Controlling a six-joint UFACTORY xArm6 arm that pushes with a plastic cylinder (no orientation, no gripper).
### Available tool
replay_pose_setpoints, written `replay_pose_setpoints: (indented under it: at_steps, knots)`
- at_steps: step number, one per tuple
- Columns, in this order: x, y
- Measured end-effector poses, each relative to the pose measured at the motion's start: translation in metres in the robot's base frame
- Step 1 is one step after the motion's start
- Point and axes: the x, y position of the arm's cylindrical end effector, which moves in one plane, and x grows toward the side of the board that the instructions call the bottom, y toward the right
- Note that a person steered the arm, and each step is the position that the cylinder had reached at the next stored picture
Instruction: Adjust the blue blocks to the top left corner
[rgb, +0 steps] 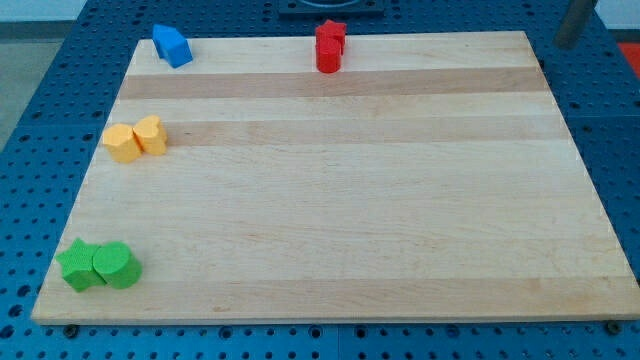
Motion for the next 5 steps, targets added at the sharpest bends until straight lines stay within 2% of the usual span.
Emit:
replay_pose_setpoints:
  at_steps: [1, 2, 4, 5]
  knots:
    - [0.0, -0.001]
    - [0.031, -0.038]
    - [0.134, -0.225]
    - [0.166, -0.308]
